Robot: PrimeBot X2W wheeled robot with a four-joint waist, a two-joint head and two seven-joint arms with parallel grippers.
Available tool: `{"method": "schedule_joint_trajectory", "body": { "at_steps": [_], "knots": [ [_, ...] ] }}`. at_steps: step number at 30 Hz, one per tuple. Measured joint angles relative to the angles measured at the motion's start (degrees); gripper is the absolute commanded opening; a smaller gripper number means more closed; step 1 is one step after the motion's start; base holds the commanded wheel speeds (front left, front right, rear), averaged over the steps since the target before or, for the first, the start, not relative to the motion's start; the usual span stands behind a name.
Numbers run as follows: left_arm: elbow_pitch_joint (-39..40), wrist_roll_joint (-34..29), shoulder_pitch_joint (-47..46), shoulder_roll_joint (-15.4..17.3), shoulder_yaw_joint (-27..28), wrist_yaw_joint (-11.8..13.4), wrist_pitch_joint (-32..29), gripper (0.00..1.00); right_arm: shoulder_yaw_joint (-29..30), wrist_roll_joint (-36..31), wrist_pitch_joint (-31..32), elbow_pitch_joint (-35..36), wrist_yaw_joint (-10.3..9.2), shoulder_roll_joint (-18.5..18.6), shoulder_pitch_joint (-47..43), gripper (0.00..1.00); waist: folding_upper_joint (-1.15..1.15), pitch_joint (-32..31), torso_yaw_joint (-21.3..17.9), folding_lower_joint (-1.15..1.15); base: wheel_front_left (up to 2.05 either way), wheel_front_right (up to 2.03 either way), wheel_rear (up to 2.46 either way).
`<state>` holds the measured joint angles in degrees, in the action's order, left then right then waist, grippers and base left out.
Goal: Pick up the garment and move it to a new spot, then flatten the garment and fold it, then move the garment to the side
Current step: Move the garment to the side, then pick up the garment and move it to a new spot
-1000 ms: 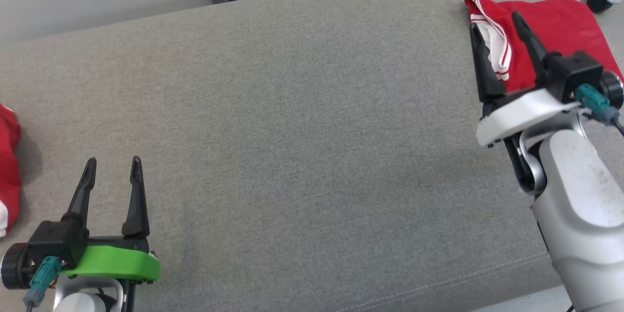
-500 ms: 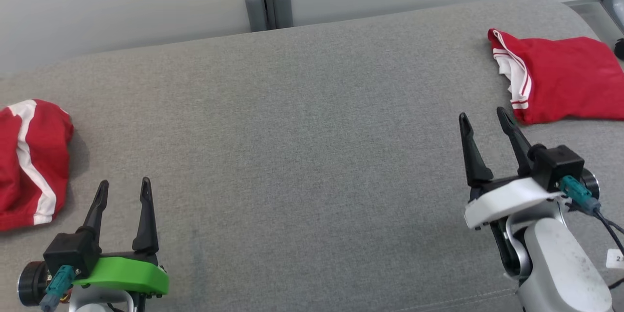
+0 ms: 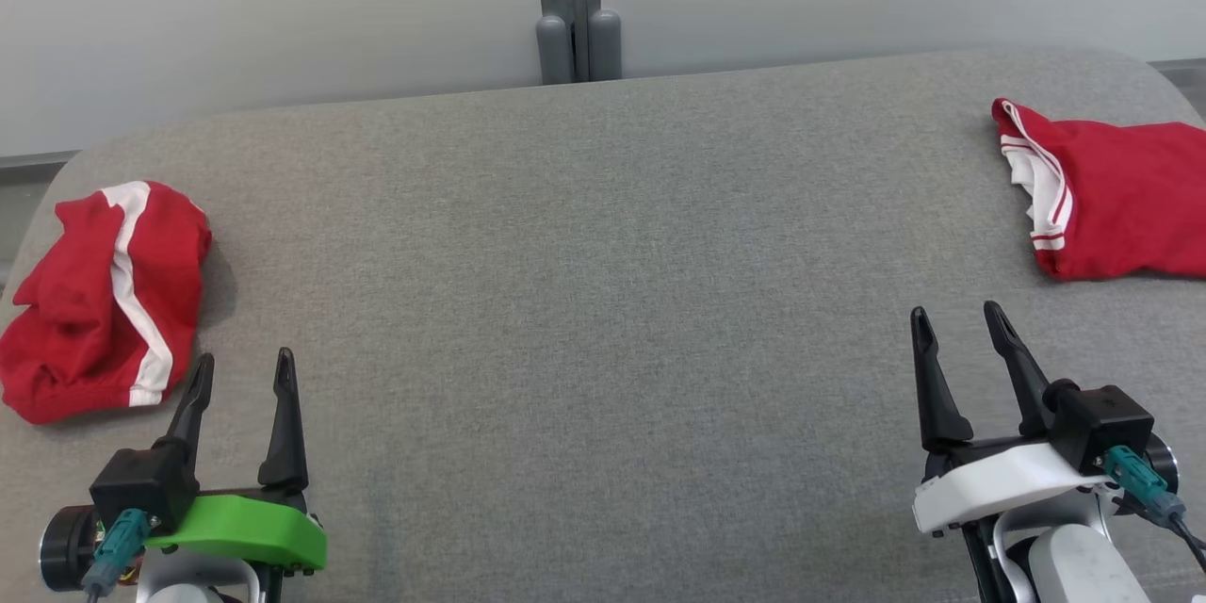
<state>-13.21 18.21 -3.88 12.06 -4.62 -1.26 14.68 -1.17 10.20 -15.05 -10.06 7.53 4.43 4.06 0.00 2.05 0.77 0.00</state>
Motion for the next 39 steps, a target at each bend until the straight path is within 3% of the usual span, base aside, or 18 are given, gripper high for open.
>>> {"method": "schedule_joint_trajectory", "body": {
  "at_steps": [14, 39],
  "knots": [
    [-1.12, 0.24, -0.44, 0.53, -0.67, -0.22, 0.01, 1.0, 0.27, -0.08, 0.0, 0.9, 0.0, -1.43, -2.96, 1.0, 0.0, -0.83, 3.15, 0.0, 0.0, 0.0, 0.0],
    [-1.82, 0.66, -0.46, 0.42, -0.81, 0.26, 0.1, 1.0, -0.35, 0.02, 0.0, 0.25, 0.0, -1.54, -3.18, 1.0, 0.0, -1.46, 3.42, 0.0, 0.0, 0.0, 0.0]
  ]
}}
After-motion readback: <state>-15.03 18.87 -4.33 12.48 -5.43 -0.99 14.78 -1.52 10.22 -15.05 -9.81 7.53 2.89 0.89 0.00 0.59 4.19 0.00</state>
